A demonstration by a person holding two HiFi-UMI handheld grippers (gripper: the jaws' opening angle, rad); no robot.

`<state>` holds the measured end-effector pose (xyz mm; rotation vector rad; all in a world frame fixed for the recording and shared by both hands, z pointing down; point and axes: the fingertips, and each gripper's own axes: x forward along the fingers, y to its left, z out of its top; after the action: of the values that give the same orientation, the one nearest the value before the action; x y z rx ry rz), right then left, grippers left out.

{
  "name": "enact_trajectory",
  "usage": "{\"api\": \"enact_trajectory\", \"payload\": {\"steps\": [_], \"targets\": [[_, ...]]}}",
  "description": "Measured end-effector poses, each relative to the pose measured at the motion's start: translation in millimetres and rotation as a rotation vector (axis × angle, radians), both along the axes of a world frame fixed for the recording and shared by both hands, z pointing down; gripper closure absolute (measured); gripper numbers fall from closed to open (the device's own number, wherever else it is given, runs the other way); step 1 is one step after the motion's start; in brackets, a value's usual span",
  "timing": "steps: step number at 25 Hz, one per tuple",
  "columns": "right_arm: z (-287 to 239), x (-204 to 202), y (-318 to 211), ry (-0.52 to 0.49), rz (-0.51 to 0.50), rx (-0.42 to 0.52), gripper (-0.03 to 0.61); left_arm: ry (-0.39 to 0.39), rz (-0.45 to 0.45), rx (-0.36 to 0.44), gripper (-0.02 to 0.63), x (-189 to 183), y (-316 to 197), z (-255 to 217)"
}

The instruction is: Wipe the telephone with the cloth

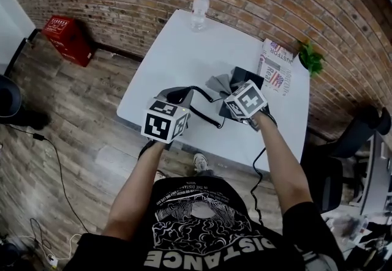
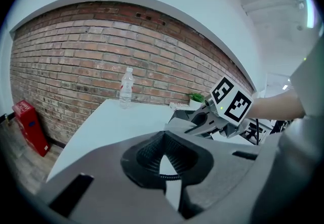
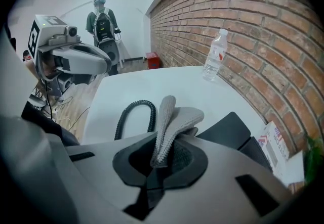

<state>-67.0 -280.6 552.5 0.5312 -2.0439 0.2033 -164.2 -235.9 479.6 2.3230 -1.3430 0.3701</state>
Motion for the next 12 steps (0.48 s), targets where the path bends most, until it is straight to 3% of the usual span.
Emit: {"api": "enact_trajectory", "payload": {"steps": [12], "targets": [[15, 3, 34, -0.043, 0.122, -0.014, 0.566, 0.013, 0.045, -0.004, 0.609, 0, 22, 4]]}}
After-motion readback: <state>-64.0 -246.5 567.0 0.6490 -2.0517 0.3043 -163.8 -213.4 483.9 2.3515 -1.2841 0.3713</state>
